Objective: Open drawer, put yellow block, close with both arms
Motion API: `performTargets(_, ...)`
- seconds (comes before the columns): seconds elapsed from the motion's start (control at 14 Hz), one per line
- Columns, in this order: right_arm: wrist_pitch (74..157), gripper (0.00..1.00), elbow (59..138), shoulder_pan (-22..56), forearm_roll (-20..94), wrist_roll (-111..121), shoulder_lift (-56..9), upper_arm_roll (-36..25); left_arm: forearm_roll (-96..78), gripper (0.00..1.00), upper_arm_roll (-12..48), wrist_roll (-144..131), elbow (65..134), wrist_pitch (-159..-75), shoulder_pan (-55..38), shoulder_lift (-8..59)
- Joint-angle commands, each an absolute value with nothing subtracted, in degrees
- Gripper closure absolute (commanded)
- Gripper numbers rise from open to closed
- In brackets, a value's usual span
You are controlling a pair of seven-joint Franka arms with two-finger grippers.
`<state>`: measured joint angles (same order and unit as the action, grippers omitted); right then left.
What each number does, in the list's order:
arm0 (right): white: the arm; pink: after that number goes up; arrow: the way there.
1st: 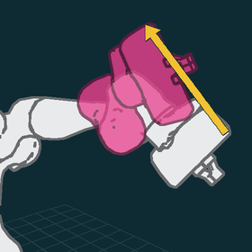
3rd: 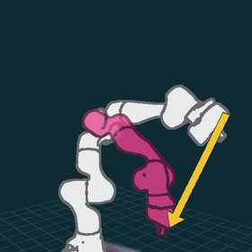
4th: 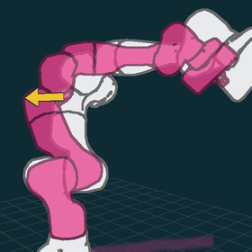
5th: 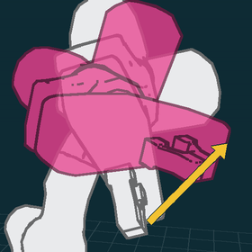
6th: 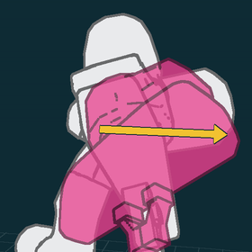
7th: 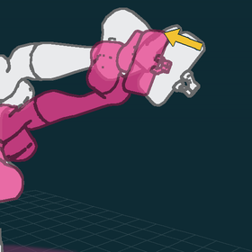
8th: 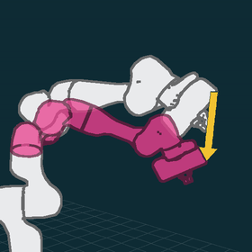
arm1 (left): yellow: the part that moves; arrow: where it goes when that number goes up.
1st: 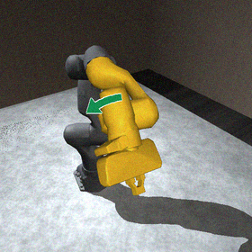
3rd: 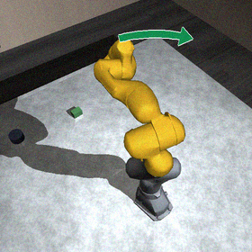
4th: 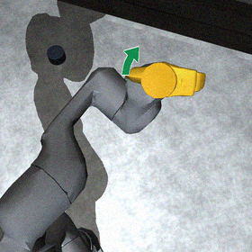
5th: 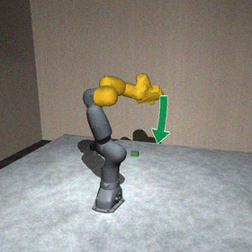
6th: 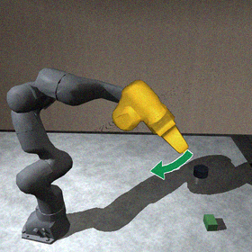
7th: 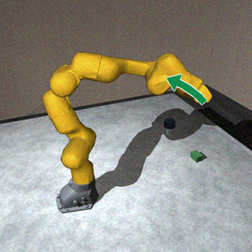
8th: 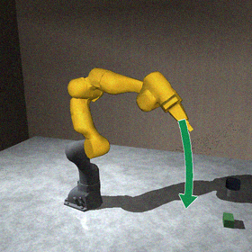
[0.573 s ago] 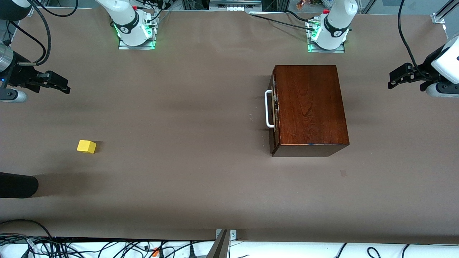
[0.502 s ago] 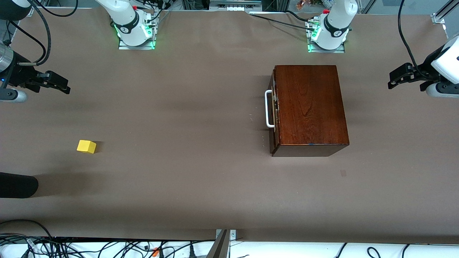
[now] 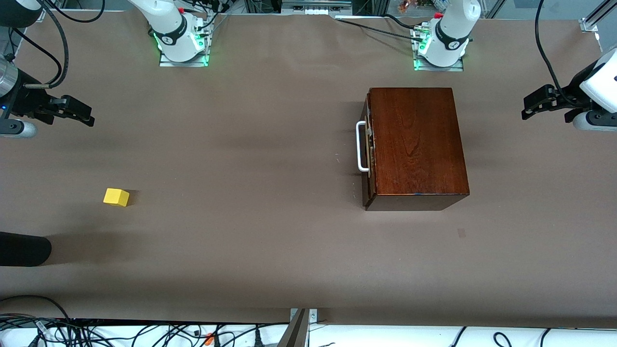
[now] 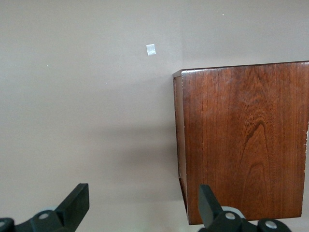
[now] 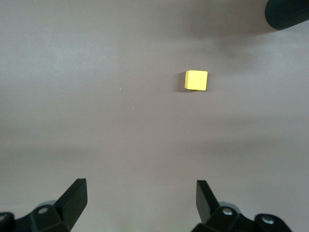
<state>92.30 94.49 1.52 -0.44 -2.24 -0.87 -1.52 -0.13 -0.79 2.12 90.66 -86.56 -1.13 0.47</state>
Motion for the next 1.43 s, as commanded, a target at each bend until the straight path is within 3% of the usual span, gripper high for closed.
performTargets(0.0,92.3,0.00,93.9,0.7,-0.5,-2.9,-1.0,-0.6,-1.0,0.00,-1.1,1.8,90.4,-85.2,-1.2,0.1)
performTargets(0.5,92.3,0.00,93.9,0.7,-0.5,-2.9,-1.1,-0.6,-0.9,0.00,-0.9,1.4,90.4,-84.0,-1.8,0.1)
performTargets(1.15,92.3,0.00,93.9,0.7,-0.7,-2.9,-1.1,-0.6,-1.2,0.00,2.2,2.2,89.9,-76.7,-2.1,1.7)
performTargets(1.36,92.3,0.00,93.9,0.7,-0.5,-2.9,-1.1,-0.6,-1.3,0.00,7.8,1.3,88.5,-74.5,-2.7,2.1)
